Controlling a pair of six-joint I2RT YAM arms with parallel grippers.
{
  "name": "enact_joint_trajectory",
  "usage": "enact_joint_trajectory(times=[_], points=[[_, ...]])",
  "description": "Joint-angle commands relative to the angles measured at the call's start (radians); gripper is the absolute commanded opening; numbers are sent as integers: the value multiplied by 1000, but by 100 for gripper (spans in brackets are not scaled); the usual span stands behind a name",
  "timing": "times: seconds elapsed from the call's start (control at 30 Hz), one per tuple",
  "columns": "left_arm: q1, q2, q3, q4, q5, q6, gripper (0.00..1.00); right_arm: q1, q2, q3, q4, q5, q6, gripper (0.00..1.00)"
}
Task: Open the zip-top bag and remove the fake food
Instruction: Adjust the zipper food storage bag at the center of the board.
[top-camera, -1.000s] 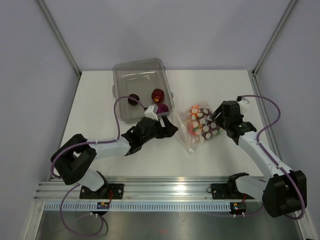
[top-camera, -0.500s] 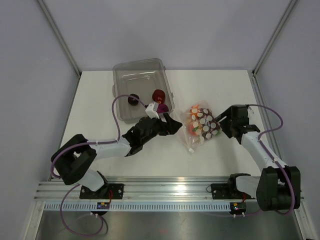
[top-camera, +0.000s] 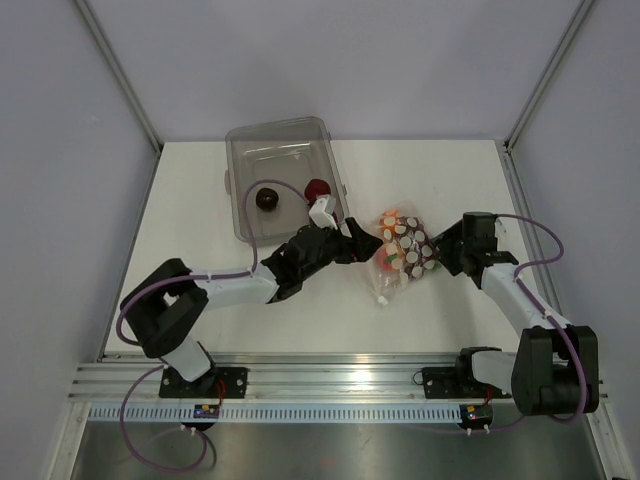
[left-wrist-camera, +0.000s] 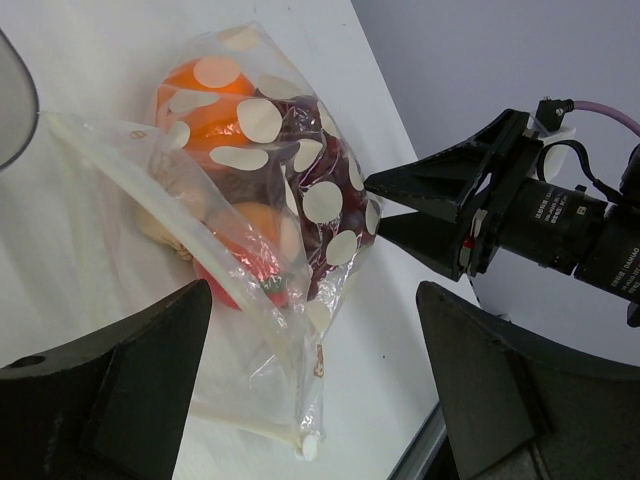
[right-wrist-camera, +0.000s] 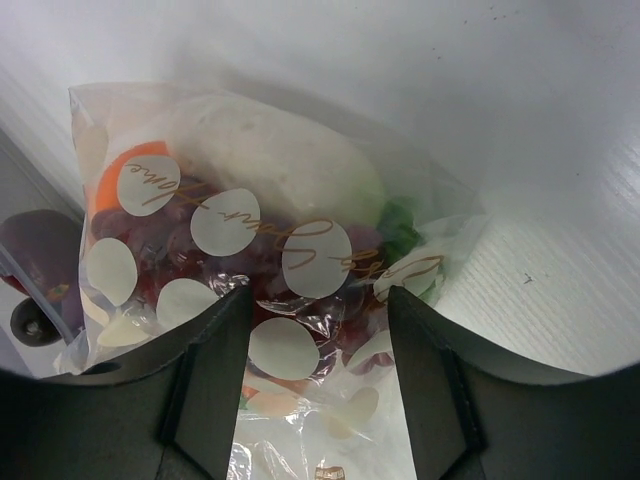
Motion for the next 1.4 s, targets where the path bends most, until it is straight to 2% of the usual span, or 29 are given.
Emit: enact_joint_trajectory(times=[0.0, 0.07, 0.17, 0.27, 0.37, 0.43, 0.5, 0.57, 0.67, 0.8, 1.07, 1.37], points=[[-11, 33, 61, 14, -37, 15, 86, -11, 12, -8, 44, -3, 26, 63], [-13, 45, 73, 16, -39, 18, 86, -13, 15, -8, 41, 0, 32, 59], [-13, 71, 84, 21, -34, 18, 83, -17, 7, -12, 41, 14, 38, 47], [-14, 82, 81, 31, -37, 18, 80, -17, -7, -18, 39, 33, 43, 39], [-16, 85, 73, 48, -37, 18, 72, -17, -16, -24, 39, 43, 49, 32], [-16, 86, 73, 56, -30, 18, 66, -17, -13, -24, 35, 49, 48, 32], [-16, 85, 72, 65, -27, 20, 62, -17, -10, -18, 29, 54, 46, 39], [-16, 76, 70, 68, -24, 23, 56, -17, -10, -18, 24, 60, 42, 51], [-16, 67, 67, 73, -19, 23, 49, -19, -13, -18, 24, 71, 39, 59], [-16, 59, 55, 90, -14, 22, 40, -25, -19, -20, 23, 79, 39, 60], [-16, 56, 45, 103, -10, 22, 27, -33, 4, -15, 35, 79, 42, 56], [-16, 42, 24, 120, -7, 22, 24, -66, 26, -18, 49, 86, 49, 35]])
